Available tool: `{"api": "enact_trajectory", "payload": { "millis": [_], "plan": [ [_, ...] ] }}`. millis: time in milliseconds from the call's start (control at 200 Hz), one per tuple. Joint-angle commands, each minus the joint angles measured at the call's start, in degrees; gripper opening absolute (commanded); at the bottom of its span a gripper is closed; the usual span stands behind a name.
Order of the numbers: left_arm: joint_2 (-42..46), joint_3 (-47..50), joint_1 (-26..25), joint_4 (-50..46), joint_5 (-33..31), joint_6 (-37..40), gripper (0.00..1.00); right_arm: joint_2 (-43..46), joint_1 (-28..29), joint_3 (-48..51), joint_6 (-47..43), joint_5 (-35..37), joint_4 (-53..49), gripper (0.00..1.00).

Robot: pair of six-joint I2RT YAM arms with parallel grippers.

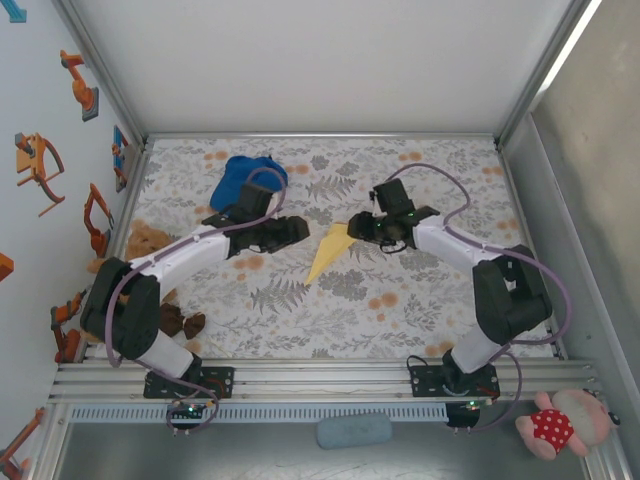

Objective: Fold a paper plane with a square sheet of paper (pick it up from the middle)
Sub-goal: Fold the wing for the fifth time at the center of the table, then turn over the paper plane at the top-center of the table.

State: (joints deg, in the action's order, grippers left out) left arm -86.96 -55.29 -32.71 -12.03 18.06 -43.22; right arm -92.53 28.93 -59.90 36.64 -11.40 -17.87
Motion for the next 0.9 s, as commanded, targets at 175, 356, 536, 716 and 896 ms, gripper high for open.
{"api": "enact_trajectory", "payload": {
  "millis": [175, 356, 536, 716, 896],
  "plan": [
    [8.21, 10.07, 4.73, -3.48, -9.26, 1.30, 0.90, -5.24, 12.21, -10.12, 11.31, 15.29, -12.92, 0.62],
    [10.91, 13.19, 5.81, -3.97, -12.58, 1.83, 0.99, -12.67, 16.00, -17.81, 16.55, 21.28, -18.13, 0.67],
    [12.42, 14.34, 6.49, -4.05, -12.67, 2.91, 0.98, -16.36, 17.12, -20.56, 21.01, 23.55, -21.13, 0.66],
    [11.29, 14.49, 6.62, -4.10, -11.50, 3.85, 0.97, -16.13, 17.30, -20.57, 23.55, 24.79, -23.69, 0.62],
    [10.98, 14.55, 6.77, -3.98, -11.12, 4.17, 0.97, -14.51, 17.39, -19.12, 26.03, 25.34, -23.98, 0.54]
  ]
}}
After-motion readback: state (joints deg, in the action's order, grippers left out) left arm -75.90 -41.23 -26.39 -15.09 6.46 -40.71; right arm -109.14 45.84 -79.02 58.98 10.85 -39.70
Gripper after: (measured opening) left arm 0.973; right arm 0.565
